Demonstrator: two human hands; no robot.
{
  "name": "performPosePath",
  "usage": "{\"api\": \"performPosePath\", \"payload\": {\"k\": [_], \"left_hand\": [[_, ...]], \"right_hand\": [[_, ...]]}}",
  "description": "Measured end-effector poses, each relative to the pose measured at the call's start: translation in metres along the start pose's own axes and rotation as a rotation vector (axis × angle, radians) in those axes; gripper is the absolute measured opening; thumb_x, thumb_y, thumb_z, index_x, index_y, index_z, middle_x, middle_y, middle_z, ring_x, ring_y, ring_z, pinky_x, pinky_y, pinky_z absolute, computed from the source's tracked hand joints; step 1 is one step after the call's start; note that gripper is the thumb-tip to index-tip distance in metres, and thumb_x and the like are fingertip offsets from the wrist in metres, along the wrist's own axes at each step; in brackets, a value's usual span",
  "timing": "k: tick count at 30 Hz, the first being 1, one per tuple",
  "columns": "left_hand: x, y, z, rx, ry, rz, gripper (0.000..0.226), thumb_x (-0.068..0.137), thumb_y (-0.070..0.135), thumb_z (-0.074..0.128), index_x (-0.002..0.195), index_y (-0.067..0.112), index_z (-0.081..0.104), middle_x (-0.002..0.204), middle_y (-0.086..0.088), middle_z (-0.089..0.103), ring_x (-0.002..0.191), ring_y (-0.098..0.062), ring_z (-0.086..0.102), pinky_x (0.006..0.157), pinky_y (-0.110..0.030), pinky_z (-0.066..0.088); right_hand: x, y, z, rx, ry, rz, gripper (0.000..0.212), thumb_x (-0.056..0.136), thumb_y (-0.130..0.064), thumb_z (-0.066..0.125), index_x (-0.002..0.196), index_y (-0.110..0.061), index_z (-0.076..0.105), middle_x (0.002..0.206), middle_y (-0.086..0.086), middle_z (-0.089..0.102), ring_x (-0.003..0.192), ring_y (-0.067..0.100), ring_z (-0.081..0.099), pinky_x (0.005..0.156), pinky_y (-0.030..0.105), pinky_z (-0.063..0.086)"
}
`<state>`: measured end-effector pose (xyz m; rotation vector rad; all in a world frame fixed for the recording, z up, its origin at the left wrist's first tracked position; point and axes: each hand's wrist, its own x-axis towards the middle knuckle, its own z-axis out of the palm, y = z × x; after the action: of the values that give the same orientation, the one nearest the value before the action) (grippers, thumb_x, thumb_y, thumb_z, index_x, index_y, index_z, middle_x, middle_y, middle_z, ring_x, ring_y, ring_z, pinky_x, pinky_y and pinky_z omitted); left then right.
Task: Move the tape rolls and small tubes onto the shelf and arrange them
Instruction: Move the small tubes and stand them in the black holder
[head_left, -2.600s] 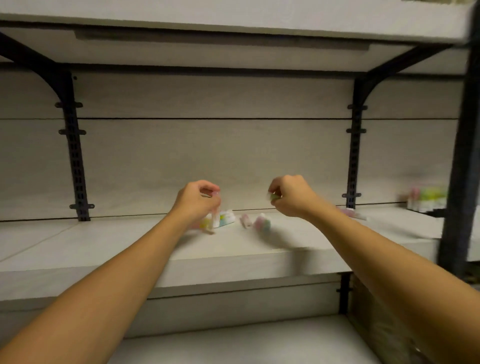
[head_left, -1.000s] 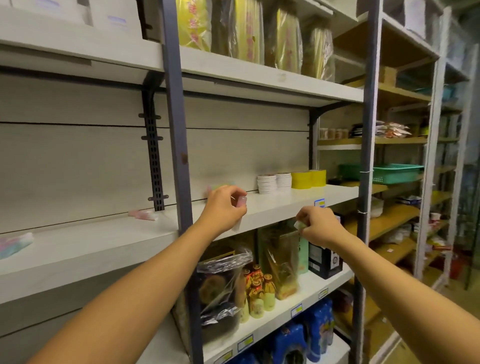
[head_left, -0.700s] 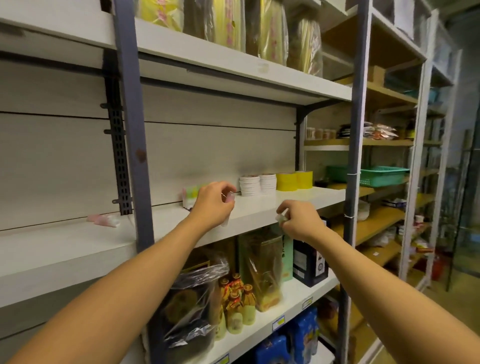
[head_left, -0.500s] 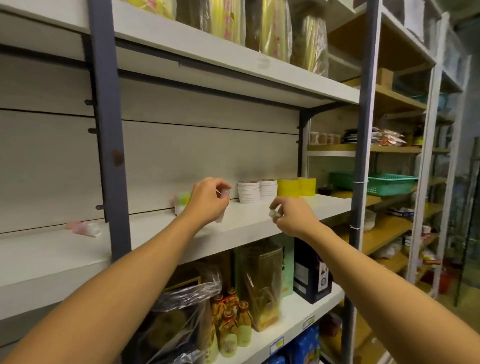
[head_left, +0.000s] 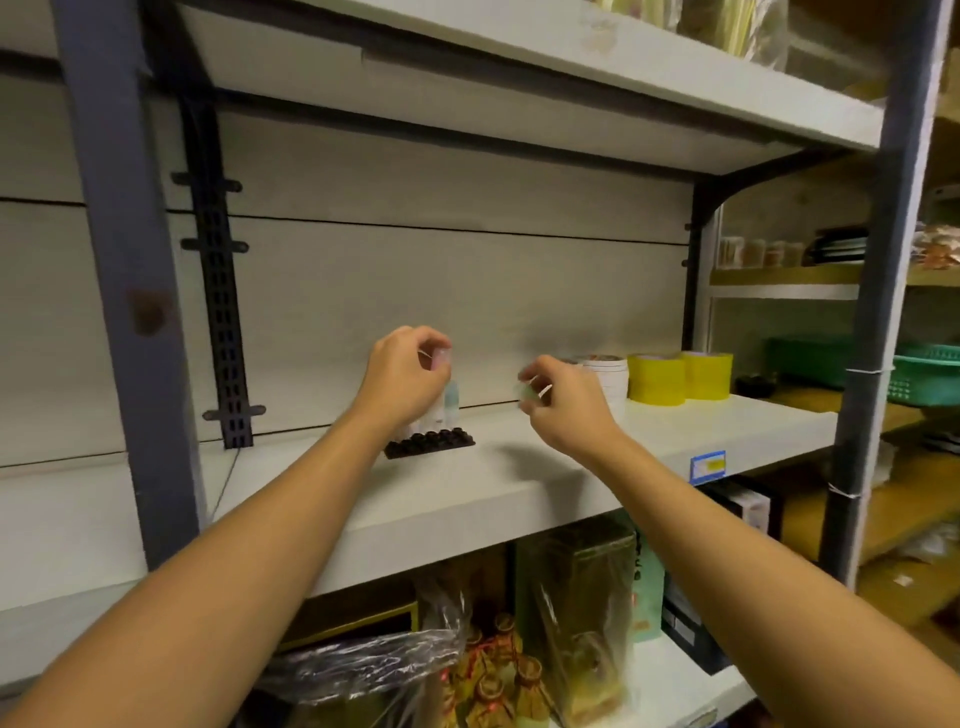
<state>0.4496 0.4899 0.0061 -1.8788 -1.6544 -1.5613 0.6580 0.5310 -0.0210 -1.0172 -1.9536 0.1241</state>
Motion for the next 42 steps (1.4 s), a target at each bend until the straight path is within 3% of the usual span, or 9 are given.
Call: {"api": "performPosePath", "payload": {"k": [3, 9, 11, 15, 20, 25, 28, 35, 42], "left_hand": [[0.011, -0.017, 0.0, 0.022, 0.078, -0.022, 0.015, 0.092, 0.015, 0.062, 0.099, 0.018, 0.075, 0.099, 0.001, 0.068, 0.079, -0.011, 0.067, 0.083, -0.027, 0.055], [0.018, -0.039, 0.007, 0.074, 0.125, -0.025, 0.012, 0.095, 0.014, 0.064, 0.103, 0.016, 0.073, 0.1, 0.002, 0.067, 0.083, -0.002, 0.064, 0.075, -0.007, 0.05], [0.019, -0.047, 0.012, 0.086, 0.141, -0.017, 0.012, 0.093, 0.012, 0.066, 0.104, 0.012, 0.073, 0.1, 0.0, 0.067, 0.083, -0.005, 0.066, 0.077, -0.012, 0.053], [0.02, -0.056, 0.017, 0.116, 0.131, -0.052, 0.016, 0.089, 0.008, 0.071, 0.104, 0.011, 0.074, 0.1, -0.002, 0.068, 0.086, -0.012, 0.069, 0.083, -0.024, 0.057], [0.017, -0.059, 0.016, 0.158, 0.07, -0.027, 0.023, 0.085, 0.006, 0.076, 0.107, 0.009, 0.072, 0.1, -0.004, 0.067, 0.088, -0.014, 0.067, 0.084, -0.023, 0.055], [0.014, -0.063, 0.02, 0.242, 0.02, 0.012, 0.026, 0.088, 0.017, 0.075, 0.113, 0.012, 0.071, 0.108, 0.0, 0.067, 0.1, -0.012, 0.061, 0.093, -0.021, 0.047], [0.014, -0.073, 0.024, 0.315, -0.015, 0.031, 0.027, 0.089, 0.023, 0.074, 0.114, 0.014, 0.069, 0.11, 0.002, 0.067, 0.104, -0.011, 0.061, 0.097, -0.028, 0.048], [0.012, -0.078, 0.03, 0.465, -0.107, 0.028, 0.031, 0.091, 0.032, 0.072, 0.117, 0.017, 0.07, 0.11, 0.002, 0.063, 0.102, -0.017, 0.06, 0.091, -0.04, 0.051], [0.017, -0.079, 0.039, 0.561, -0.114, -0.02, 0.031, 0.09, 0.033, 0.073, 0.116, 0.016, 0.07, 0.116, 0.004, 0.06, 0.107, -0.02, 0.058, 0.09, -0.038, 0.049]], "right_hand": [[0.02, 0.002, 0.02, 0.083, 0.008, -0.057, 0.022, 0.088, -0.01, 0.067, 0.109, -0.016, 0.064, 0.097, -0.002, 0.065, 0.082, 0.016, 0.061, 0.078, 0.033, 0.052], [0.071, -0.003, 0.057, 0.219, -0.039, -0.184, 0.022, 0.086, -0.009, 0.071, 0.107, -0.011, 0.062, 0.097, -0.003, 0.061, 0.082, 0.015, 0.057, 0.077, 0.027, 0.047], [0.083, -0.004, 0.07, 0.27, -0.053, -0.239, 0.023, 0.085, -0.009, 0.072, 0.105, -0.012, 0.061, 0.097, -0.002, 0.061, 0.081, 0.014, 0.057, 0.075, 0.025, 0.046], [0.098, 0.001, 0.096, 0.396, -0.046, -0.249, 0.025, 0.081, -0.005, 0.074, 0.103, -0.01, 0.062, 0.095, 0.001, 0.062, 0.084, 0.017, 0.059, 0.08, 0.033, 0.053], [0.103, 0.008, 0.108, 0.563, -0.034, -0.151, 0.029, 0.083, -0.003, 0.072, 0.103, -0.018, 0.058, 0.099, 0.001, 0.064, 0.087, 0.019, 0.062, 0.079, 0.03, 0.053], [0.103, 0.013, 0.111, 0.535, -0.009, -0.163, 0.026, 0.081, -0.005, 0.076, 0.098, -0.018, 0.061, 0.094, 0.002, 0.065, 0.086, 0.019, 0.062, 0.078, 0.028, 0.051], [0.103, 0.012, 0.116, 0.515, -0.001, -0.169, 0.025, 0.079, -0.006, 0.079, 0.097, -0.014, 0.064, 0.088, -0.002, 0.065, 0.081, 0.017, 0.062, 0.078, 0.031, 0.053], [0.1, 0.01, 0.114, 0.517, 0.041, -0.178, 0.024, 0.076, -0.005, 0.082, 0.091, -0.01, 0.065, 0.085, 0.0, 0.067, 0.076, 0.015, 0.063, 0.074, 0.029, 0.054], [0.102, 0.01, 0.121, 0.485, 0.002, -0.238, 0.025, 0.075, -0.005, 0.082, 0.093, -0.007, 0.064, 0.087, 0.002, 0.067, 0.079, 0.02, 0.064, 0.076, 0.038, 0.055]]}}
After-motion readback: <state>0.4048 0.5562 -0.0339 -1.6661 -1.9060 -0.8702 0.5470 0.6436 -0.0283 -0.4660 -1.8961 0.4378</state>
